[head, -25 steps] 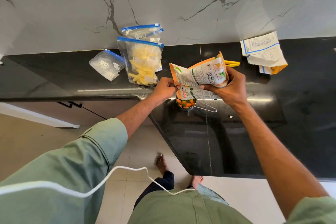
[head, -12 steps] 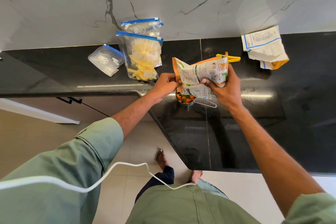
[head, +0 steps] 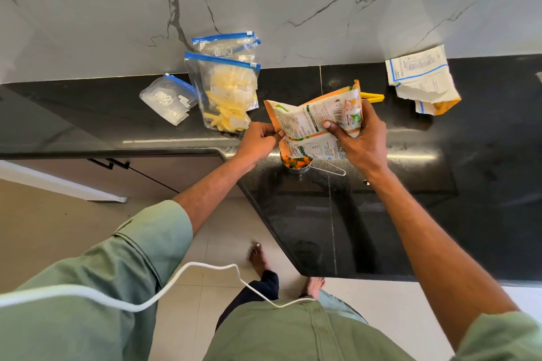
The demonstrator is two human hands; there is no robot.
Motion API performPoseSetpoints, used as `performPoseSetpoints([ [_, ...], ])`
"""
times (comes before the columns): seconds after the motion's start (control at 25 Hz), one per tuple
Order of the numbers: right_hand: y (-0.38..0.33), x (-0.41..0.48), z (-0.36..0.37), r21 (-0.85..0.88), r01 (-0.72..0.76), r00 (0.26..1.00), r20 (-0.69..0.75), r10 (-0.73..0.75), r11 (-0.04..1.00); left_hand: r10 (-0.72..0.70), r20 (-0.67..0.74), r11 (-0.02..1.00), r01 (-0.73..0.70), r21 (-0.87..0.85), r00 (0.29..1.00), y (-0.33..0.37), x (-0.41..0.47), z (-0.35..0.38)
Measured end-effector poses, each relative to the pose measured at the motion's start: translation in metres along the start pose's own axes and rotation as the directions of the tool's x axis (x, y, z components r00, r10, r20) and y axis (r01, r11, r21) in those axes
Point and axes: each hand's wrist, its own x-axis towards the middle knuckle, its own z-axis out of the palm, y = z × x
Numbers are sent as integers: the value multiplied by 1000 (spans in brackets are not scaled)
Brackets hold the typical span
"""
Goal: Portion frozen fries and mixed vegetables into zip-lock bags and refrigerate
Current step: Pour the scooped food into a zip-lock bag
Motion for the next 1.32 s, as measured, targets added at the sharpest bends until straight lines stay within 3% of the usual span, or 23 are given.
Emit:
performPoseSetpoints([
  [0.28, -8, -1, -3, 40, 11, 1000, -25, -10, 999, 93, -55, 995, -94, -28, 994, -2, -10, 3],
  [0.64, -5, 5, -4, 70, -39, 997, -63, 44, 997, 85, -39, 995, -87, -56, 996, 6, -6, 8],
  [0.96, -4, 13, 2, 13, -44, 999, -29, 44, 999, 54, -72, 998, -51, 40, 996, 5, 3, 5],
  [1.12, 8, 21, -2, 38, -112, 993, -35, 113, 993, -22, 6, 1000, 22, -8, 1000, 12, 7, 8],
  [1.32, 32, 34, -12, 184, -293, 954, -6, 300, 938, -46, 25, 995, 43, 89, 999, 28, 21, 20],
])
